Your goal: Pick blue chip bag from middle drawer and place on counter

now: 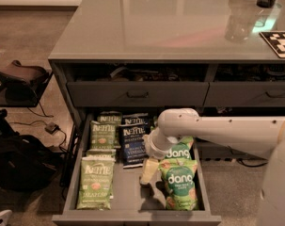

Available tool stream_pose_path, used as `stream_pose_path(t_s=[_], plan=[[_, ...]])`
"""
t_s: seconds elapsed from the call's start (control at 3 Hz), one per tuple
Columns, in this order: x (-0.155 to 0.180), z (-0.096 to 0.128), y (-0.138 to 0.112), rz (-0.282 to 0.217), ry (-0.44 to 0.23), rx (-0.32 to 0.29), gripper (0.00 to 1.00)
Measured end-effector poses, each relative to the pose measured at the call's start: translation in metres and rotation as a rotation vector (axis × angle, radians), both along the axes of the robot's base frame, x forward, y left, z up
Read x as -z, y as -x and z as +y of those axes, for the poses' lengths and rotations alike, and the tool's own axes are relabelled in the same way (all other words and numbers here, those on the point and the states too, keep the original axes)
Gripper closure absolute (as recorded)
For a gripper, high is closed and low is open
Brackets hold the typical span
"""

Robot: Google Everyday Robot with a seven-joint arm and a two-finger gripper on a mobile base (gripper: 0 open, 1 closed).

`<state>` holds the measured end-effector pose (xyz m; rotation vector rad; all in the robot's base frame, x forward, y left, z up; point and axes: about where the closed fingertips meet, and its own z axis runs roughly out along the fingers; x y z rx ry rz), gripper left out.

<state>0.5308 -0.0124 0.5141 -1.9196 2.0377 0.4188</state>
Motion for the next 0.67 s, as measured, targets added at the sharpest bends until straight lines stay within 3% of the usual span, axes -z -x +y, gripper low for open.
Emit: stream_pose_path(t_s=[0.33, 0.67], plan=[[0.015, 0.013, -0.025, 0.033, -0.052, 0.022, 0.00], [0.004, 0.018, -0.049, 0.043, -0.128, 0.035, 0.00]])
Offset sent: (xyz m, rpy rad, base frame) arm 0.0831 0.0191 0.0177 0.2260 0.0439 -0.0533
